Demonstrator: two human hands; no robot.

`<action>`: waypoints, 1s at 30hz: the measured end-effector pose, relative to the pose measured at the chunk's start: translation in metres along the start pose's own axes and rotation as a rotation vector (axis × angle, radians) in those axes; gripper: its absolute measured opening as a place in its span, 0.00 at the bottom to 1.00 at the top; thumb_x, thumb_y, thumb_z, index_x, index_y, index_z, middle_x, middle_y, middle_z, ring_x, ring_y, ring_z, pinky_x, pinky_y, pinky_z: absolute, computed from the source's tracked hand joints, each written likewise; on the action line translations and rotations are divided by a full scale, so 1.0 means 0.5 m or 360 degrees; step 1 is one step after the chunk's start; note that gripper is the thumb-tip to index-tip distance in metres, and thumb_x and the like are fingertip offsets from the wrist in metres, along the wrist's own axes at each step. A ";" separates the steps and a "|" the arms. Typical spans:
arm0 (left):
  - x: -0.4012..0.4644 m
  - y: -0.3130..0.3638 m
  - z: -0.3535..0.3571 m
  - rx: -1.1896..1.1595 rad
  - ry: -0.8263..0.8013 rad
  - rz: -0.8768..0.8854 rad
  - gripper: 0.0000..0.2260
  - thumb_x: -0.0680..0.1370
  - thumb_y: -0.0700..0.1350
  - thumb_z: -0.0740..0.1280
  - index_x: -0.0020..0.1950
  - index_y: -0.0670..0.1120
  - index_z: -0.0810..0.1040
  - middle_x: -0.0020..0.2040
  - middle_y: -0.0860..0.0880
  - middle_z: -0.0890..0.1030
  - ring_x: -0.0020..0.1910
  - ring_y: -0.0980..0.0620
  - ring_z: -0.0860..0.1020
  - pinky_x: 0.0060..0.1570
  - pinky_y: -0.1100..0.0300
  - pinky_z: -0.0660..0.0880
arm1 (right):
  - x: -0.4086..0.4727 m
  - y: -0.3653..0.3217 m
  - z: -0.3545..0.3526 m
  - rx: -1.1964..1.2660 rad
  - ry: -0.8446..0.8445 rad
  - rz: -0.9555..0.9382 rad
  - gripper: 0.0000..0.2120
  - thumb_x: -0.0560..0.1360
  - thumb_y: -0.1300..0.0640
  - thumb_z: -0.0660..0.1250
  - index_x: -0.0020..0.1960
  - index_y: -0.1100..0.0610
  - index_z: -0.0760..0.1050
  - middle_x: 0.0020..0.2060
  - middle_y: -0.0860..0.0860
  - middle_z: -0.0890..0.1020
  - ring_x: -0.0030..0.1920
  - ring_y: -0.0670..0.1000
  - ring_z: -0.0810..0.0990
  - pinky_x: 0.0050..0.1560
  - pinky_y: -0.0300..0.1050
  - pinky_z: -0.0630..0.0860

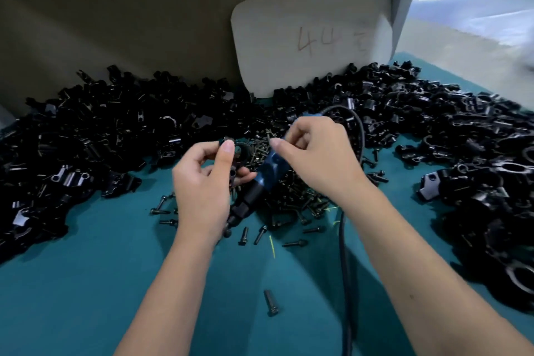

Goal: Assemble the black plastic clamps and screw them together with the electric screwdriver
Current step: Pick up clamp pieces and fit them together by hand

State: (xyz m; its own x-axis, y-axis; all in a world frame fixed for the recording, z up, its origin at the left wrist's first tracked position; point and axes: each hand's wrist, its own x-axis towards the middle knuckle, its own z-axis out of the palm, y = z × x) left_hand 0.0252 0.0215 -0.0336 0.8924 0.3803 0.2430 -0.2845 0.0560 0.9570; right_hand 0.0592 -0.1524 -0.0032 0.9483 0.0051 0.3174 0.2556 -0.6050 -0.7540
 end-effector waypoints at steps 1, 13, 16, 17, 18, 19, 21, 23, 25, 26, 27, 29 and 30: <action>-0.009 0.005 0.012 0.0037 -0.0038 0.0045 0.06 0.82 0.45 0.70 0.50 0.43 0.81 0.40 0.44 0.83 0.35 0.48 0.85 0.38 0.54 0.84 | -0.004 -0.002 -0.011 0.0177 -0.0086 0.0006 0.16 0.79 0.45 0.72 0.38 0.54 0.78 0.27 0.48 0.80 0.25 0.43 0.76 0.28 0.38 0.72; -0.162 0.016 0.337 0.0183 -0.0650 0.0164 0.11 0.71 0.43 0.79 0.45 0.52 0.78 0.43 0.51 0.84 0.41 0.52 0.83 0.42 0.50 0.80 | -0.049 0.057 -0.320 -0.0304 -0.0258 0.0361 0.12 0.81 0.46 0.66 0.44 0.52 0.79 0.29 0.52 0.84 0.29 0.54 0.84 0.28 0.46 0.79; -0.214 0.003 0.435 0.0362 -0.1012 0.0315 0.09 0.76 0.39 0.74 0.54 0.47 0.81 0.53 0.49 0.83 0.52 0.49 0.81 0.55 0.46 0.79 | -0.064 0.119 -0.410 -0.0866 -0.0144 0.0427 0.13 0.82 0.48 0.64 0.41 0.50 0.78 0.33 0.48 0.80 0.35 0.51 0.78 0.34 0.42 0.70; -0.224 -0.002 0.456 0.0484 -0.1068 0.0427 0.10 0.77 0.39 0.71 0.58 0.46 0.81 0.57 0.50 0.81 0.55 0.49 0.80 0.58 0.47 0.77 | -0.068 0.136 -0.427 -0.0956 -0.0137 0.0468 0.15 0.83 0.49 0.62 0.40 0.51 0.77 0.33 0.48 0.78 0.37 0.52 0.77 0.36 0.43 0.68; -0.231 -0.004 0.472 0.0584 -0.1091 0.0499 0.12 0.79 0.39 0.68 0.62 0.46 0.80 0.60 0.51 0.80 0.58 0.49 0.78 0.61 0.48 0.75 | -0.071 0.153 -0.437 -0.0989 -0.0146 0.0509 0.18 0.84 0.49 0.61 0.38 0.51 0.75 0.33 0.48 0.76 0.40 0.54 0.76 0.41 0.45 0.68; -0.234 -0.004 0.487 0.0650 -0.1110 0.0522 0.14 0.80 0.39 0.66 0.66 0.46 0.79 0.64 0.52 0.79 0.62 0.49 0.77 0.64 0.48 0.74 | -0.074 0.167 -0.447 -0.1004 -0.0136 0.0548 0.20 0.85 0.49 0.61 0.35 0.51 0.73 0.32 0.47 0.76 0.42 0.56 0.76 0.46 0.47 0.69; -0.231 -0.011 0.507 0.0763 -0.1186 0.0551 0.17 0.82 0.39 0.63 0.70 0.46 0.78 0.71 0.52 0.76 0.70 0.50 0.72 0.71 0.50 0.68 | -0.076 0.181 -0.457 -0.1006 -0.0017 0.0604 0.19 0.83 0.50 0.64 0.34 0.49 0.73 0.33 0.47 0.77 0.46 0.57 0.77 0.51 0.49 0.71; -0.227 -0.019 0.520 0.0885 -0.1284 0.0521 0.16 0.84 0.42 0.62 0.70 0.50 0.80 0.76 0.54 0.72 0.76 0.52 0.64 0.76 0.50 0.60 | -0.079 0.184 -0.459 -0.0977 0.0179 0.0601 0.11 0.79 0.56 0.68 0.39 0.50 0.80 0.38 0.50 0.83 0.48 0.58 0.81 0.53 0.48 0.76; -0.226 -0.023 0.527 0.0796 -0.1362 0.0366 0.15 0.85 0.43 0.62 0.69 0.51 0.80 0.79 0.55 0.69 0.79 0.52 0.61 0.78 0.48 0.56 | -0.074 0.171 -0.449 -0.0922 0.0425 0.0546 0.09 0.77 0.61 0.66 0.45 0.54 0.85 0.44 0.54 0.86 0.50 0.60 0.83 0.55 0.50 0.79; -0.225 -0.025 0.527 0.0625 -0.1381 0.0253 0.16 0.85 0.41 0.61 0.70 0.50 0.80 0.78 0.53 0.71 0.79 0.52 0.63 0.79 0.47 0.58 | -0.067 0.161 -0.440 -0.0880 0.0534 0.0498 0.10 0.76 0.61 0.66 0.47 0.55 0.86 0.45 0.55 0.87 0.50 0.61 0.83 0.55 0.51 0.80; -0.226 -0.024 0.523 0.0399 -0.1318 0.0128 0.17 0.84 0.38 0.61 0.69 0.50 0.81 0.76 0.51 0.74 0.77 0.52 0.68 0.78 0.47 0.62 | -0.058 0.151 -0.432 -0.0839 0.0599 0.0456 0.10 0.76 0.62 0.65 0.47 0.55 0.86 0.45 0.56 0.87 0.50 0.61 0.83 0.54 0.51 0.80; -0.215 -0.019 0.503 0.0090 -0.0909 -0.0096 0.19 0.81 0.33 0.60 0.57 0.52 0.84 0.66 0.51 0.82 0.67 0.56 0.78 0.71 0.48 0.73 | -0.030 0.135 -0.413 -0.0821 0.0500 0.0425 0.10 0.75 0.62 0.65 0.46 0.54 0.86 0.44 0.56 0.87 0.49 0.60 0.83 0.53 0.50 0.80; -0.203 -0.019 0.487 0.0040 -0.0688 -0.0164 0.18 0.80 0.32 0.61 0.50 0.53 0.85 0.59 0.54 0.85 0.59 0.59 0.82 0.65 0.49 0.77 | -0.013 0.131 -0.403 -0.0873 0.0337 0.0440 0.11 0.75 0.62 0.65 0.47 0.53 0.85 0.45 0.55 0.87 0.49 0.60 0.83 0.53 0.50 0.81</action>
State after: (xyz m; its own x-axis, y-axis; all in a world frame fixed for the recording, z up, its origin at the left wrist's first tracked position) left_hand 0.0225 -0.2426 -0.0289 0.9817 -0.0475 0.1847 -0.1824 0.0486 0.9820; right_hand 0.0319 -0.3526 0.0611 0.8933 -0.3321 0.3027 -0.1787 -0.8806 -0.4390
